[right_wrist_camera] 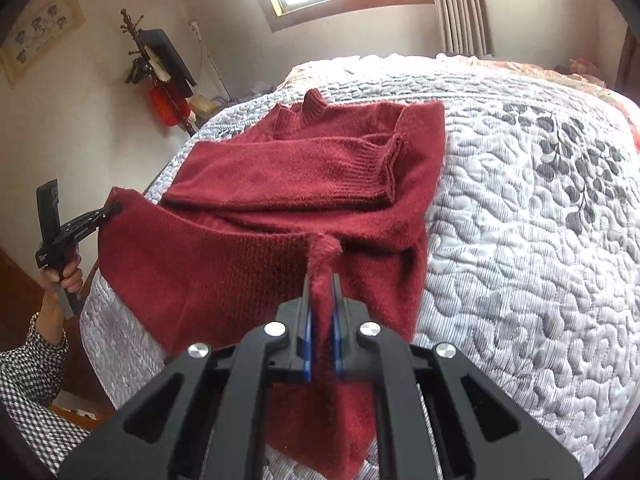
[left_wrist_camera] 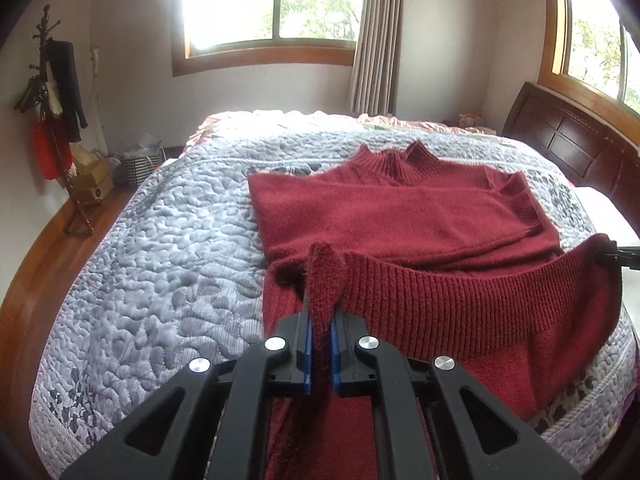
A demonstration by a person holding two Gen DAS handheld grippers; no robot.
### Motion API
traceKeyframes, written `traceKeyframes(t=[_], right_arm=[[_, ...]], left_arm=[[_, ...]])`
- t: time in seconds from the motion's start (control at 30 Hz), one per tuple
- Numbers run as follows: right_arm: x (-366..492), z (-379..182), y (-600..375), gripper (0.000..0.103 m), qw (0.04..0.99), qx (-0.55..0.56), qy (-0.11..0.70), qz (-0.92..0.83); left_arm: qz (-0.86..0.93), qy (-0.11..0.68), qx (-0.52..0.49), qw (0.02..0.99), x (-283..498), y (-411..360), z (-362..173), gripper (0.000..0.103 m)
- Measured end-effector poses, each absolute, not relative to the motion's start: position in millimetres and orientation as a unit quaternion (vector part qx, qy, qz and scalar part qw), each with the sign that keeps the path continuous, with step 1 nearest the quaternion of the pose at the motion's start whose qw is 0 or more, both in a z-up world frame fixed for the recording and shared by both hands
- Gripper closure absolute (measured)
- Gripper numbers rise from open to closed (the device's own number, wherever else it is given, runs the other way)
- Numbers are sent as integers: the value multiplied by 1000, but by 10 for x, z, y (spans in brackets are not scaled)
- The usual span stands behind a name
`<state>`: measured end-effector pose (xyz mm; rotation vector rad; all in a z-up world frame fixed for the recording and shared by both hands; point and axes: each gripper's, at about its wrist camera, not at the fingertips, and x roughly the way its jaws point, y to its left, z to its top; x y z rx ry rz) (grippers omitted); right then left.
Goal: Fold small clothes
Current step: 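Lift the held hem with both tools and carry it toward the collar, then lay the hem down near the collar and open both tools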
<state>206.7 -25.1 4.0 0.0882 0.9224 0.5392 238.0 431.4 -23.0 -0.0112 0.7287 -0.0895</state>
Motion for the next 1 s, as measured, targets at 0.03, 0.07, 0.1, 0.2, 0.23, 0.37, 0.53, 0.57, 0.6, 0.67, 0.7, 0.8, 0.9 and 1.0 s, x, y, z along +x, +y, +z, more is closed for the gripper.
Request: traceKeyframes(t=[0.03, 0.07, 0.1, 0.2, 0.23, 0.37, 0.53, 0.57, 0.6, 0.67, 0.7, 0.8, 0.9, 1.0], right_arm=[[2109, 96, -250, 97, 862, 44, 434, 257], [2164, 155, -245, 97, 865, 47, 429, 256], [2221, 208, -245, 97, 867, 48, 425, 255], [2495, 366, -230, 97, 871, 54, 420, 247], [2610, 416, -227, 97, 872, 59, 420, 245], [3085, 564, -175, 97, 875, 69, 420, 232], [3761, 556, -103, 97, 873, 80, 434, 207], [3886, 538, -92, 97, 873, 80, 438, 199], [4022, 505, -84, 97, 872, 81, 442, 193], [4260, 422, -87, 97, 870, 91, 449, 179], [4376, 355, -84, 97, 867, 98, 457, 175], [4644, 57, -53, 97, 856, 99, 483, 152], [4793, -293, -40, 97, 846, 100, 508, 125], [4832, -545, -73, 96, 840, 115, 516, 122]], left_arm=[[-41, 350, -7, 936, 2417, 4323, -179, 97], [-40, 345, -10, 938, 2472, 4331, -124, 97], [-36, 341, -11, 939, 2538, 4333, -76, 97], [-26, 337, -18, 941, 2792, 4387, 46, 96], [-20, 335, -21, 942, 2892, 4407, 80, 97], [0, 337, -32, 941, 3397, 4488, 160, 96], [25, 355, -33, 934, 4084, 4497, 71, 96], [28, 356, -27, 934, 4188, 4472, 43, 96], [36, 357, -20, 933, 4308, 4450, 10, 96], [43, 365, -13, 930, 4513, 4401, -90, 96], [47, 374, -11, 926, 4612, 4387, -162, 96], [58, 417, -4, 907, 4870, 4362, -491, 95], [69, 449, 20, 891, 4984, 4336, -823, 93], [76, 462, 19, 883, 5002, 4395, -1054, 86]])
